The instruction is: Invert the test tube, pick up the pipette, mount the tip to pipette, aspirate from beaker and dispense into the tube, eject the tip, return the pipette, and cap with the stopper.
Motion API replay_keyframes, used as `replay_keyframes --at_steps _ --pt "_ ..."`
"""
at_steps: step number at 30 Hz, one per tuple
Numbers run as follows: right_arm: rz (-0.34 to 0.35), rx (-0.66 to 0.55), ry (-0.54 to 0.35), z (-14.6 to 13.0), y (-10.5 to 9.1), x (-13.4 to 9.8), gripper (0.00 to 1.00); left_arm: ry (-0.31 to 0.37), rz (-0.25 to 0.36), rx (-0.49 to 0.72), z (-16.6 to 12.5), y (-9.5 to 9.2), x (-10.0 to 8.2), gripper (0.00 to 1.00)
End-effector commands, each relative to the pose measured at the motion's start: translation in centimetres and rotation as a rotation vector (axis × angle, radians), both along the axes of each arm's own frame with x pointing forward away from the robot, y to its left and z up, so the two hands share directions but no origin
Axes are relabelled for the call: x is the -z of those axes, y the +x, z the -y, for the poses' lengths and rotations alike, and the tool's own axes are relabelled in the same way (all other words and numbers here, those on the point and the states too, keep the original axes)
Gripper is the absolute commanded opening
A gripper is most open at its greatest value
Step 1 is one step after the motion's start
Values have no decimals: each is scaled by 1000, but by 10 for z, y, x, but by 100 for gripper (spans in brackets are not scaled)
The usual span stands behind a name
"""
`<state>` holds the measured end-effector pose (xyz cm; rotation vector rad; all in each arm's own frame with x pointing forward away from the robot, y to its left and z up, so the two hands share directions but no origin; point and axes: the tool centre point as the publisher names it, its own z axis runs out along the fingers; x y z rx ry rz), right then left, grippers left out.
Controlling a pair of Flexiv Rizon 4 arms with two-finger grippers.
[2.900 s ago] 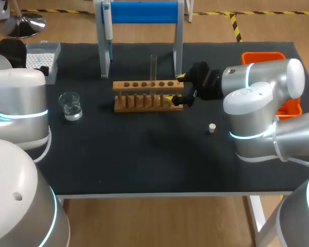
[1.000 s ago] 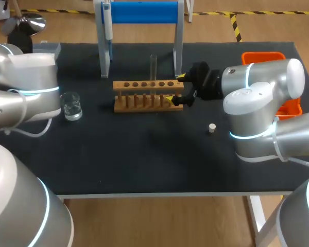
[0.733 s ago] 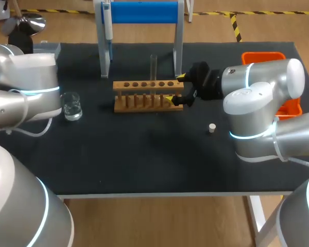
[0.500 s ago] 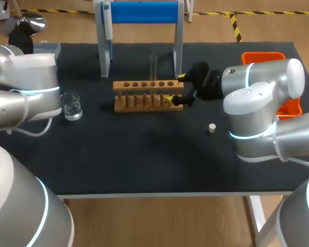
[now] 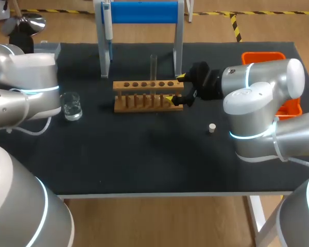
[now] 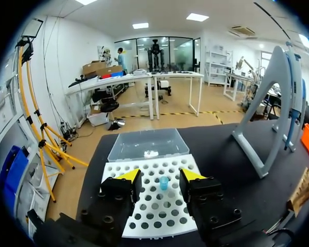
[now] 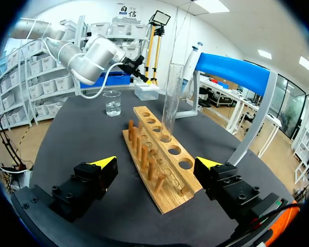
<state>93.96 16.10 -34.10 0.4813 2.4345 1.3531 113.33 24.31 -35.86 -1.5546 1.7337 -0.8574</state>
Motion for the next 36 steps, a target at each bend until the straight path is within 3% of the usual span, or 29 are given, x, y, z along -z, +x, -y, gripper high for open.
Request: replay_keyframes --at_steps 1,13,16,34,36 --pt "-1 -2 1 1 0 0 100 0 4 1 0 4 4 45" --pt "-1 -2 1 1 0 0 100 -2 -3 5 0 7 7 41" --pt "-1 -2 1 1 0 0 100 0 -4 7 1 8 8 31" --pt "-1 -2 1 1 0 0 100 -1 -17 10 0 8 10 25" --pt "-1 -2 1 1 0 0 100 -2 -17 10 0 8 10 16"
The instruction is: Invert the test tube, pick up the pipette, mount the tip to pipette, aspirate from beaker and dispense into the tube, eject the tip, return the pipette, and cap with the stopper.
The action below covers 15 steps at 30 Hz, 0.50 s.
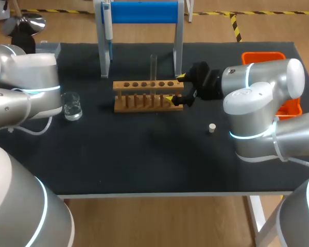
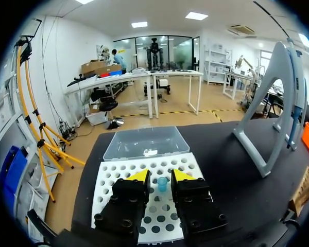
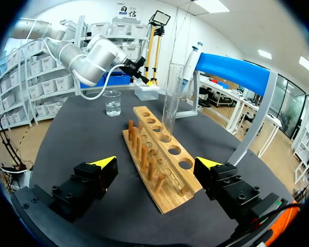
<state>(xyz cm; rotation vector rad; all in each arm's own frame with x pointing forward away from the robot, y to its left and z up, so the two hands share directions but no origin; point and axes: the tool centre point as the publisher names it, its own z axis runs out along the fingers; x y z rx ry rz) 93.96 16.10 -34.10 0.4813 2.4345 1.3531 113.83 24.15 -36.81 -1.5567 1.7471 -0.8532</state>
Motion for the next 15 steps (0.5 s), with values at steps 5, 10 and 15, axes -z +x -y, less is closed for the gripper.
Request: replay_keyframes --at_steps 5,10,15 --pt "-1 -2 1 1 0 0 100 -4 -11 3 -2 3 2 11" --pt "-1 -2 1 1 0 0 100 -5 -13 5 -2 3 2 6" --pt "-1 -2 1 1 0 0 100 -5 -11 5 -2 3 2 0"
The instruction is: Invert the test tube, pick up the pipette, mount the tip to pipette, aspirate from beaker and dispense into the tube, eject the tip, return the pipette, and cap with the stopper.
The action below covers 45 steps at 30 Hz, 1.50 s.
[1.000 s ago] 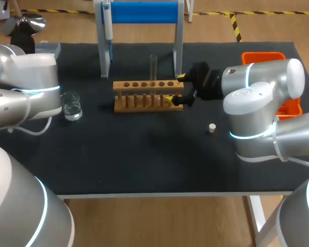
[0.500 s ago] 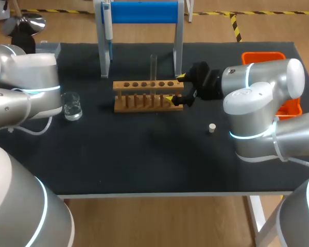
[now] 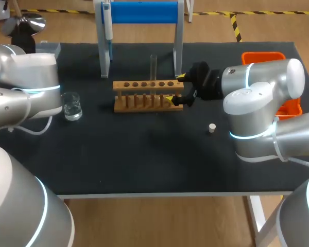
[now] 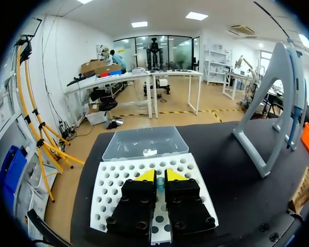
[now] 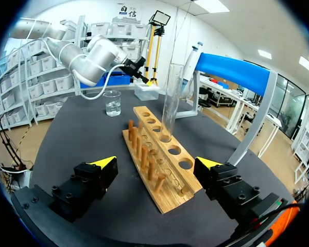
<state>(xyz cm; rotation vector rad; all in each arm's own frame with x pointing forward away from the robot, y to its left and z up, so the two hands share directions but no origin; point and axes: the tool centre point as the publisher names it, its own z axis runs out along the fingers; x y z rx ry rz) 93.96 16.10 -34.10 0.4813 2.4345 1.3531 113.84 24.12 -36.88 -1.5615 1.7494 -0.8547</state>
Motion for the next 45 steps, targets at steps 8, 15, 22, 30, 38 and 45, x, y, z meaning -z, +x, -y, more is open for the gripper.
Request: replay_keyframes --at_steps 8,15,22,30,38,45 --pt "-1 -2 1 1 0 0 100 3 0 3 -1 1 -4 0" --pt "-1 -2 1 1 0 0 100 9 13 -3 -1 0 -12 0" --pt "-1 -2 1 1 0 0 100 29 34 -4 -1 0 -24 0" --pt "-1 -2 1 1 0 0 100 50 53 -6 -1 -2 -38 0" --pt "-1 -2 1 1 0 0 100 79 86 -14 0 -5 -59 0" --pt "-1 -2 1 1 0 0 100 98 122 -13 6 -14 -81 0"
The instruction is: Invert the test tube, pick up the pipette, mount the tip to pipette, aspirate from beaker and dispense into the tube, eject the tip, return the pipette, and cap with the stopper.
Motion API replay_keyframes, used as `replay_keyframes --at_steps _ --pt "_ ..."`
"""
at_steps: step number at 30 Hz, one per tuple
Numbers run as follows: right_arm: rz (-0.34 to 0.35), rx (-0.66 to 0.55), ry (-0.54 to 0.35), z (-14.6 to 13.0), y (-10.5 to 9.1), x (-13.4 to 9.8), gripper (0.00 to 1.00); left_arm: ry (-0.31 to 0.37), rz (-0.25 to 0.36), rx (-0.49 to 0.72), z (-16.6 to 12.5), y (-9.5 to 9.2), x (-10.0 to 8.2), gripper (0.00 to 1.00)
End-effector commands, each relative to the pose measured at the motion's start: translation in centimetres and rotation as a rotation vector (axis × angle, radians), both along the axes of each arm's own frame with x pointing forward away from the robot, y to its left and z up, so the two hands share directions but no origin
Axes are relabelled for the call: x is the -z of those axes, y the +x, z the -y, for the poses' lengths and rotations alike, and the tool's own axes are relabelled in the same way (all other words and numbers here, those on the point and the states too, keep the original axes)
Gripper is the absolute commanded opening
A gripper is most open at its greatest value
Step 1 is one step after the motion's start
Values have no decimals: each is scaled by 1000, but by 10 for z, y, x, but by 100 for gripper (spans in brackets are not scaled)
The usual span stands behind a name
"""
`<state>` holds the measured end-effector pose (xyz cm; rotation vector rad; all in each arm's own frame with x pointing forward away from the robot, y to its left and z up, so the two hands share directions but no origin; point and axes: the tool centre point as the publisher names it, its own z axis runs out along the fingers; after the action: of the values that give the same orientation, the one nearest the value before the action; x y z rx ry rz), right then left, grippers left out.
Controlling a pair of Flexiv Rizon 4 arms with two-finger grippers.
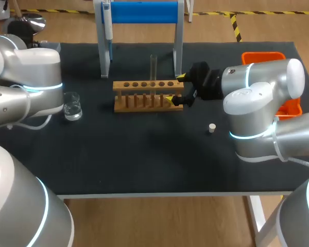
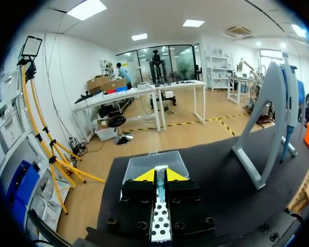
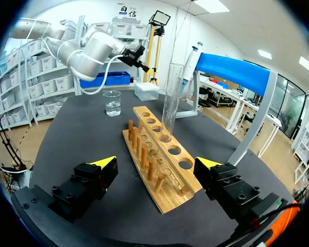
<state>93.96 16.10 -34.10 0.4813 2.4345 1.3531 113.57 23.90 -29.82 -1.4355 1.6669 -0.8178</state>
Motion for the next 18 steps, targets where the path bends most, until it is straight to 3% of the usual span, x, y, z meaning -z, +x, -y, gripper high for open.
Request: replay_keyframes --at_steps 1,5,12,18 --pt "-1 -2 1 1 0 0 100 1 10 18 6 -14 -14 0" --pt "-1 -2 1 1 0 0 100 9 10 118 21 -29 -30 0" --pt "-1 -2 1 1 0 0 100 5 8 374 61 -76 -67 0" --pt "-1 -2 1 1 0 0 100 5 8 374 61 -76 -67 0"
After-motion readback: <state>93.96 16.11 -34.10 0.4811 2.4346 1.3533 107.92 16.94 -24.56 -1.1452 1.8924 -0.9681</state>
